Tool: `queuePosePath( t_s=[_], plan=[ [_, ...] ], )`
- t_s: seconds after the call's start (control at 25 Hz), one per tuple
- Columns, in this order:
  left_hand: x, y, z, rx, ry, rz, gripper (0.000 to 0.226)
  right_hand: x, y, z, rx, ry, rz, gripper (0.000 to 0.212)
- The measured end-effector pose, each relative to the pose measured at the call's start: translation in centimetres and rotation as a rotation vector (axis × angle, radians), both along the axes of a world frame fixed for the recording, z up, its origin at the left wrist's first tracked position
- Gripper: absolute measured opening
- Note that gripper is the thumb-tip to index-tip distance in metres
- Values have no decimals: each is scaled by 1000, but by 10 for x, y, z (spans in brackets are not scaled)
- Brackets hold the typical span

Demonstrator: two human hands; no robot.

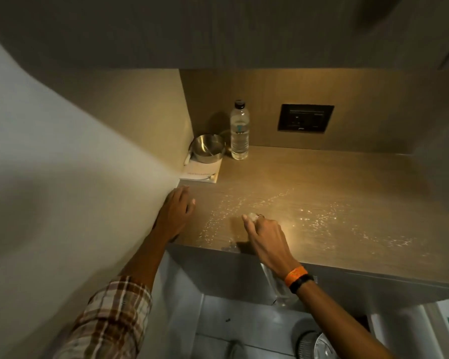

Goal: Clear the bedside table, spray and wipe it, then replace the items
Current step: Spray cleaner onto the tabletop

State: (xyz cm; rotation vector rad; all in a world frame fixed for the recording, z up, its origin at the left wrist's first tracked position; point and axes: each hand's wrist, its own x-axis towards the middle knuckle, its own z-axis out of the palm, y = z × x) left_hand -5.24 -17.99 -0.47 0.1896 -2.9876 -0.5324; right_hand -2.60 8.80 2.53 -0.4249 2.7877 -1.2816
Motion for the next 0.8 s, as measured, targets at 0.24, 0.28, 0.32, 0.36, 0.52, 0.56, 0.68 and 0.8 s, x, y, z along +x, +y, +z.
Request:
queuePosePath(
  t_s=[0.24,0.28,0.32,0.36,0.52,0.56,0.68,0.8],
  plan=[
    [-29,18,-13,-30,95,-234,50,-83,17,29,56,110,-301,54],
    [-37,29,-14,-16,102,-274,51,-94,25,34,77,132,-355,51],
    [-46,40,-14,-2,102,-310,52,-102,34,36,99,136,-400,49],
    [-55,52,-14,4,91,-341,54,-107,44,37,127,128,-432,48],
    [-94,102,-16,-5,33,-391,64,-79,86,25,187,16,-470,56],
    [-102,116,-17,-3,16,-402,66,-62,98,17,191,5,-484,59],
    [-124,154,-21,1,-39,-451,69,-13,129,-2,234,-51,-529,67],
    [-138,183,-22,6,-52,-470,69,-6,152,-1,249,-59,-582,67]
  ],
)
